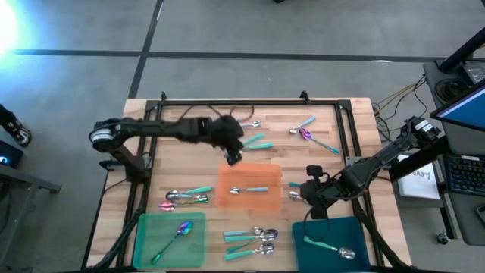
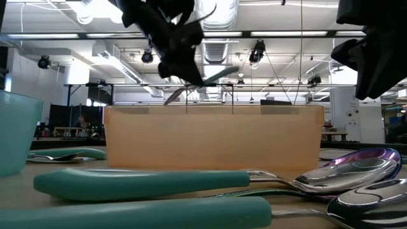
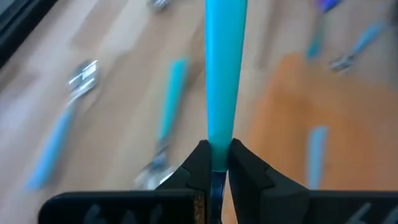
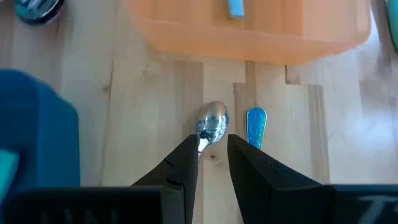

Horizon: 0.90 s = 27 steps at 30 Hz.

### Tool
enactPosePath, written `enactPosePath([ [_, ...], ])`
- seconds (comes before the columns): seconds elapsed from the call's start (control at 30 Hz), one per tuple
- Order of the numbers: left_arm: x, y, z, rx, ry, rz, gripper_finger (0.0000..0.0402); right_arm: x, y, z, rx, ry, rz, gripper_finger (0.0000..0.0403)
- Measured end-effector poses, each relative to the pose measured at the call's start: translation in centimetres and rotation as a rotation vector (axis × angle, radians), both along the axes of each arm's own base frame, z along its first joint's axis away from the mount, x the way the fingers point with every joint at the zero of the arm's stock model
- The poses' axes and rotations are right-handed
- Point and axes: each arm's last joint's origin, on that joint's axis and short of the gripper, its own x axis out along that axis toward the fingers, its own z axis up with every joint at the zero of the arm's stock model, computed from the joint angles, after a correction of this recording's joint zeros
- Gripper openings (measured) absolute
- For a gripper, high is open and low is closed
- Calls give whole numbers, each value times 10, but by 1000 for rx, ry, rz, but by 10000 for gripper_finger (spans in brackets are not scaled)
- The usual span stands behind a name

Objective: Sort silverware by color (type)
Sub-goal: Put the green spoon into the blue bin

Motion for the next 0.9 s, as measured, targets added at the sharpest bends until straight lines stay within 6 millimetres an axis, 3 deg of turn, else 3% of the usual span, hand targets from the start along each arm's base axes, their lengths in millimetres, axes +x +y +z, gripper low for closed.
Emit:
enactPosePath([
  [0.23, 18, -53, 9, -2, -248, -69, 16, 0, 0, 0, 5, -1, -10, 79],
  [0.37, 21, -79, 13, 19, -304, -116, 16, 0, 0, 0, 4, -1, -10, 79],
  [0.53, 19, -100, 14, 28, -318, -88, 16, 1, 0, 0, -11, -16, -18, 79],
  [0.67, 17, -115, 14, 22, -326, -93, 16, 8, 1, 5, -19, -132, -70, 79],
  [0.9, 14, -136, 14, 67, -349, -31, 16, 23, 6, 16, 189, -304, -226, 79],
])
